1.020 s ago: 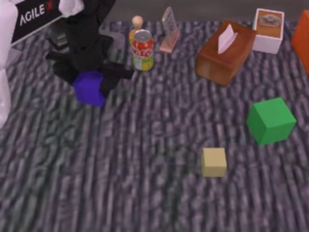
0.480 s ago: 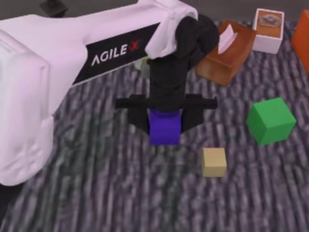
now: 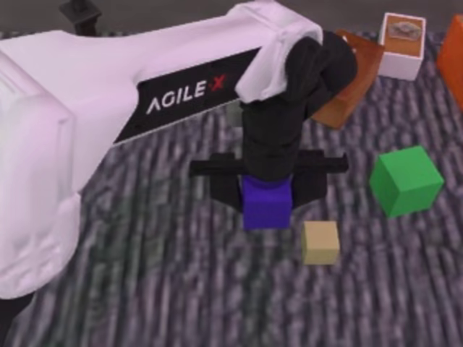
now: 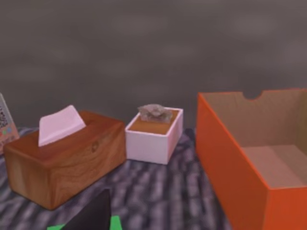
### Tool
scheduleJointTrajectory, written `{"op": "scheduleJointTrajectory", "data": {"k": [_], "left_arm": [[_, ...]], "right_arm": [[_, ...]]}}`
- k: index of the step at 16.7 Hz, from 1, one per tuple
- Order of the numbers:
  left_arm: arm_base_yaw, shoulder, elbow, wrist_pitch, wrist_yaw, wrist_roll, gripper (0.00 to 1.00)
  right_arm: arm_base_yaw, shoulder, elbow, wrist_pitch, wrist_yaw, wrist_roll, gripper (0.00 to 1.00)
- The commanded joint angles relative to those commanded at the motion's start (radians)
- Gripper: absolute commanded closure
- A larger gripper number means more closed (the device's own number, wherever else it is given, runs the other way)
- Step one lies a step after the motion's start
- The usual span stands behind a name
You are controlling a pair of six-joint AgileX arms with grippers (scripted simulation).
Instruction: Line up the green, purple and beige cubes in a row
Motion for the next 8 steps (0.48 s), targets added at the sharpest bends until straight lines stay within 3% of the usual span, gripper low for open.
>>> {"op": "scheduleJointTrajectory", "data": {"k": [8], "left_arm": [[0.001,0.049,-0.155,0.21,0.001,0.002,1.0]], "right_arm": [[0.0,0.0,0.0,0.0,0.0,0.0,0.0]]}}
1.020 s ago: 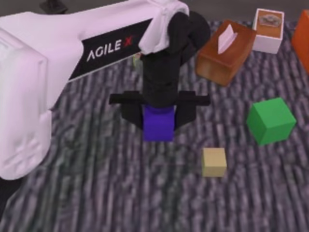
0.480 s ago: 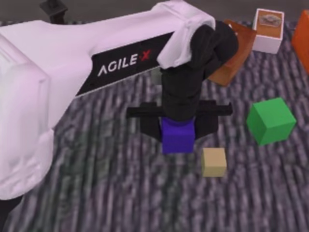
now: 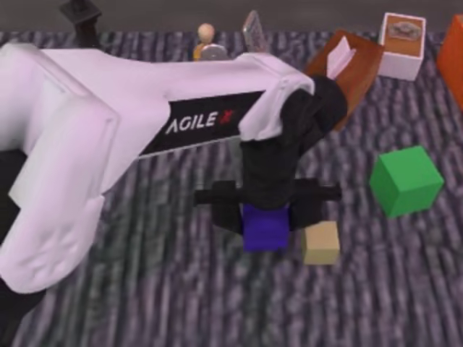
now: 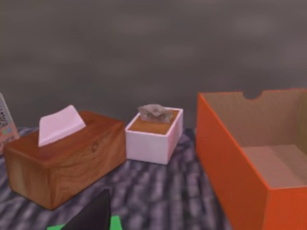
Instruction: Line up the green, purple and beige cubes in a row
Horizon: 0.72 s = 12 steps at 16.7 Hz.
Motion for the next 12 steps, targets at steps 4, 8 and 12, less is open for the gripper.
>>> {"op": "scheduleJointTrajectory", "data": {"k": [4,8,12], "left_arm": [[-0.001,0.009,-0.026,0.032,-0.001,0.0,1.0],[-0.001,0.009,-0.026,0.032,-0.001,0.0,0.77],[-0.001,0.009,-0.026,0.032,-0.001,0.0,0.47]], "right_arm": [[0.0,0.0,0.0,0.0,0.0,0.0,0.0],[0.0,0.0,0.0,0.0,0.0,0.0,0.0],[0.0,0.0,0.0,0.0,0.0,0.0,0.0]]}}
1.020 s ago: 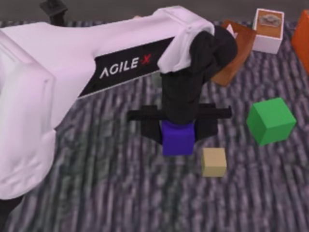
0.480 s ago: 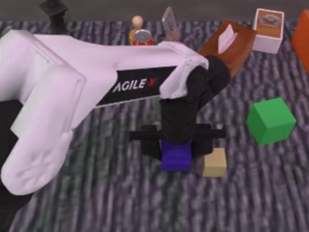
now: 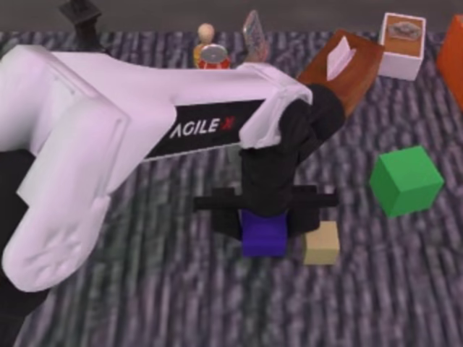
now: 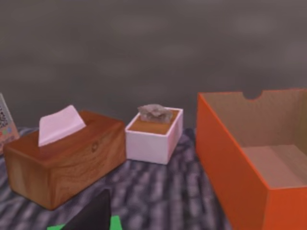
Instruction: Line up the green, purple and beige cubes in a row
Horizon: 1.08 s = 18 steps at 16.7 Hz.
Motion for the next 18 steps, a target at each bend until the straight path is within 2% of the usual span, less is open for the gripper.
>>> {"op": "scheduleJointTrajectory", "data": {"k": [6,18], "left_arm": [[0.0,0.0,0.0,0.0,0.0,0.0,0.02],[0.0,-0.009,0.036,-0.041,0.0,-0.001,0.0]], "right_arm": [[0.0,0.0,0.0,0.0,0.0,0.0,0.0],[0.0,0.0,0.0,0.0,0.0,0.0,0.0]]}}
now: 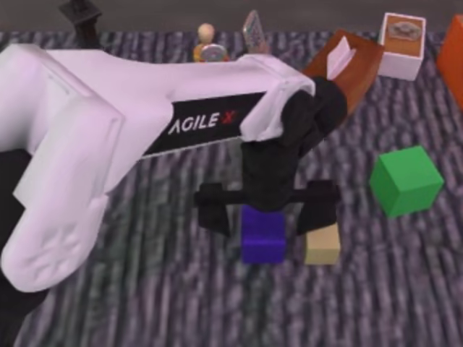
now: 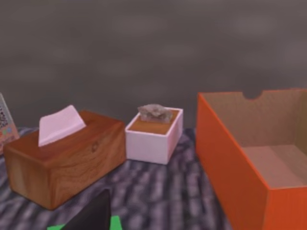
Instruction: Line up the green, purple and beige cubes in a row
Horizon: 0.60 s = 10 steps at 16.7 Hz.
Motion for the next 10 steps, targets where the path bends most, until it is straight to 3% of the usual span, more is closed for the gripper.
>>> {"op": "scheduleJointTrajectory", "data": {"k": [5,10], "left_arm": [[0.014,-0.046,0.123,-0.179,0.0,-0.004,0.0],[0.011,-0.052,0.138,-0.197,0.0,-0.004,0.0]], "right_arm": [[0.0,0.0,0.0,0.0,0.0,0.0,0.0],[0.0,0.0,0.0,0.0,0.0,0.0,0.0]]}}
